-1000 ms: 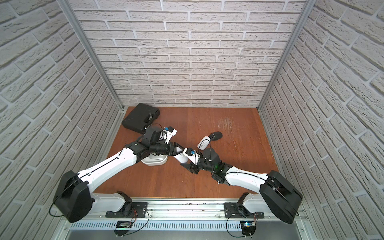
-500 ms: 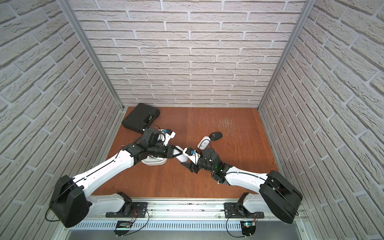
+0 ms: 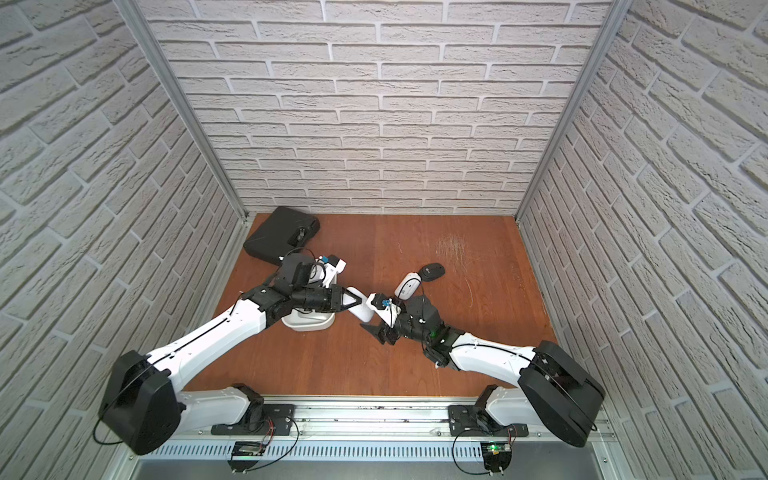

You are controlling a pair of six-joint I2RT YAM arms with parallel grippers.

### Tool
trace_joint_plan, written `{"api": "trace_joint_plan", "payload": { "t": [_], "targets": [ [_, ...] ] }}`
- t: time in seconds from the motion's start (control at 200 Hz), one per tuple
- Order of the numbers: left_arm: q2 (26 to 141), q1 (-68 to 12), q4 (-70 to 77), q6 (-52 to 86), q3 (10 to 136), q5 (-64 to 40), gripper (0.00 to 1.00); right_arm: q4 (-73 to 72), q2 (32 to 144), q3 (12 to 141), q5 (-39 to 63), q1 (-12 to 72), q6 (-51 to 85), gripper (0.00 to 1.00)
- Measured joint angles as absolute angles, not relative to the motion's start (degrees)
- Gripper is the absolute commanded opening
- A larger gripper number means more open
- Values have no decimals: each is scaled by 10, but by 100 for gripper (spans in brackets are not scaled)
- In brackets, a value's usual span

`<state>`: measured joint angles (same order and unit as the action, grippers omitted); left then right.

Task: Put the mouse in the storage box
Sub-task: Place the mouse in the storage box.

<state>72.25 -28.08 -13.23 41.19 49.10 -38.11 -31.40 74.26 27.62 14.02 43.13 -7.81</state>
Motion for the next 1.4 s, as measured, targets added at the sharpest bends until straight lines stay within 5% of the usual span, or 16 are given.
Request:
{"api": "trace_joint_plan", "payload": {
  "t": [0.46,1.0,1.175,1.395],
  "targets": [
    [688,-54,-101,422,424,-342,0,-328,757,275,123,431,-69,78],
    [875,-27,20,421,427,-317,0,-328,770,274,118,431,-69,78],
    [903,-26,54,422,430,-326,11,-330,774,273,117,431,-69,78],
    [904,-26,45,422,430,-314,51,-333,775,273,116,431,-69,78]
  ]
}}
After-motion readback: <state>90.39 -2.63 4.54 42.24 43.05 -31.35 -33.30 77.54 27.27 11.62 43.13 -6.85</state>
